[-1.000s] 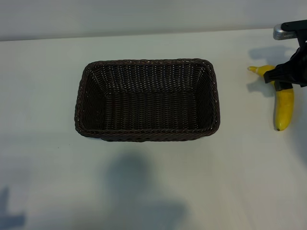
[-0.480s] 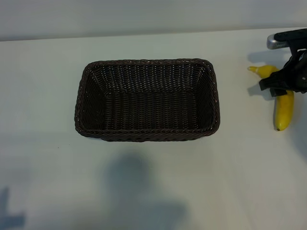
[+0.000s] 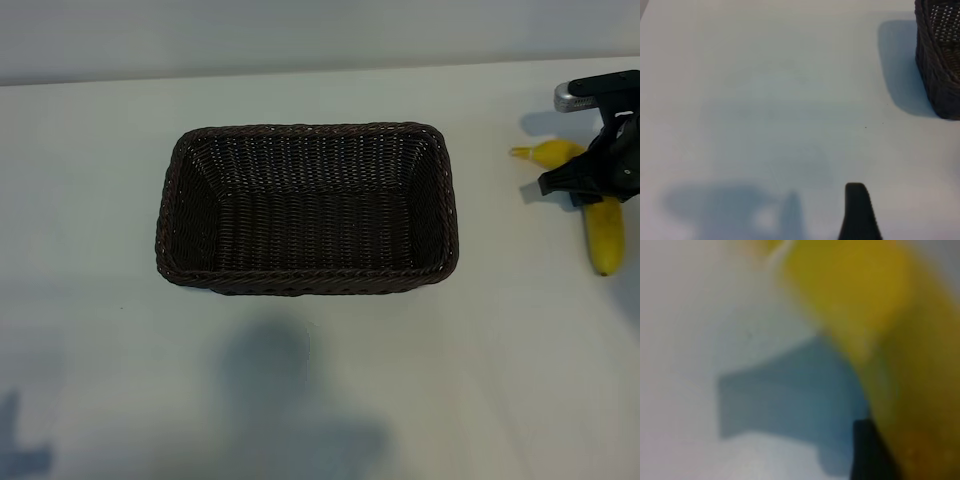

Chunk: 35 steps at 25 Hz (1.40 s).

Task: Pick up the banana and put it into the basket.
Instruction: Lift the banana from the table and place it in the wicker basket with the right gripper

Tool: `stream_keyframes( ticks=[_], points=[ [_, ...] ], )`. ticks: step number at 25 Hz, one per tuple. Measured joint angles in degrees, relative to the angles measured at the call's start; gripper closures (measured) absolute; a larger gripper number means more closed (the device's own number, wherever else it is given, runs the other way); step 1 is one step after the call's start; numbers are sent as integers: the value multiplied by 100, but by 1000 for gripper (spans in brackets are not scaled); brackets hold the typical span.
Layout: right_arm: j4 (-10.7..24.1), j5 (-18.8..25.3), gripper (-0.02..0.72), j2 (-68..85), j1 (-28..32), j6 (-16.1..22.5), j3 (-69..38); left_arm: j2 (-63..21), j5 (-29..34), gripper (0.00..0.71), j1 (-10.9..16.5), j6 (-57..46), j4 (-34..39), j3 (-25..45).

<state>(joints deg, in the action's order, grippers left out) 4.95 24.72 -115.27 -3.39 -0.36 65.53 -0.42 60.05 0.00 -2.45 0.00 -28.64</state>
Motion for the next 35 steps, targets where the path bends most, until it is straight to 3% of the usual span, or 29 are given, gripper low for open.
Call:
stream_keyframes(
  ticks=[5, 12, 21, 25, 35],
  points=[
    [238, 55, 278, 0, 0, 36, 7, 0, 0, 203, 0, 0, 0, 0],
    [281, 249, 278, 517, 0, 67, 7, 0, 0, 203, 0, 0, 0, 0],
    [231, 614, 278, 1677, -1, 77, 7, 0, 0, 203, 0, 0, 0, 0],
    [-3, 733, 278, 1829, -71, 36, 134, 0, 0, 203, 0, 0, 0, 0],
    [-547, 451, 278, 1858, -1477, -982, 467, 0, 0, 203, 0, 11, 0, 0]
  ],
)
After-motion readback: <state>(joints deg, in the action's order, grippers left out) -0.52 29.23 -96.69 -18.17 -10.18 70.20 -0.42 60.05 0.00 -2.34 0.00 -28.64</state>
